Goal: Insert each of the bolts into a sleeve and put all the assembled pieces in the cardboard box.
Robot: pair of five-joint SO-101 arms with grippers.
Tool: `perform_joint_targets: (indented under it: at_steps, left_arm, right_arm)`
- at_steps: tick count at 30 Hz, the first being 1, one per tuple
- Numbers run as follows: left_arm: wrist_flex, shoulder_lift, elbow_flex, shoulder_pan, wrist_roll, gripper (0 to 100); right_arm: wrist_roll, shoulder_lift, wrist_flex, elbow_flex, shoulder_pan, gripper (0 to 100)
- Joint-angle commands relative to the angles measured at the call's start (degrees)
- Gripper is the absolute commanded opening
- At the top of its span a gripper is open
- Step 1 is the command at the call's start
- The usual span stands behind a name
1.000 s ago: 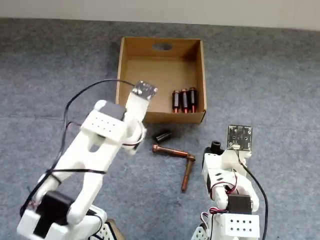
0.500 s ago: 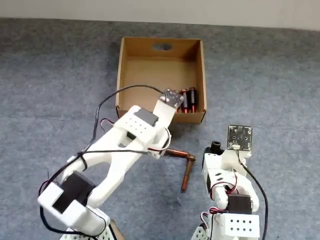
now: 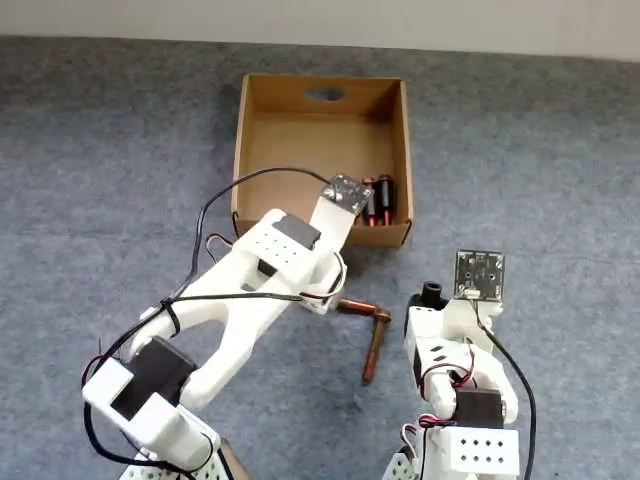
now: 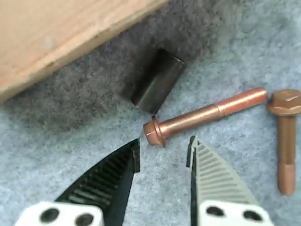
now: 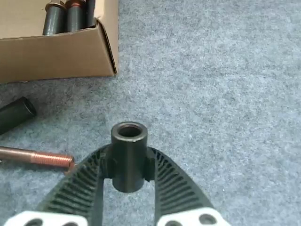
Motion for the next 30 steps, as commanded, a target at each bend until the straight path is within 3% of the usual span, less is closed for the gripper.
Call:
perform_joint_targets:
  at_steps: [1, 12, 21, 30]
  left_arm:
    - [-1.32, -1.27, -2.42, 0.57, 0.44, 19]
    - [-5.36, 2.42, -2.42, 0.48, 0.18, 18]
    - [-5.1, 2.68, -1.98, -3.91, 0.09, 5]
    - [-1.67, 2.33, -2.07, -4.44, 0.09, 4]
  right_arm:
    - [-0.26, -0.57, -0.22, -0.75, 0.57, 0.6]
    - [-0.26, -0.57, -0.22, -0.57, 0.57, 0.6]
    - [-0.26, -0.57, -0.22, -0.57, 0.57, 0.6]
    - [-0.26, -0.57, -0.22, -0.57, 0.57, 0.6]
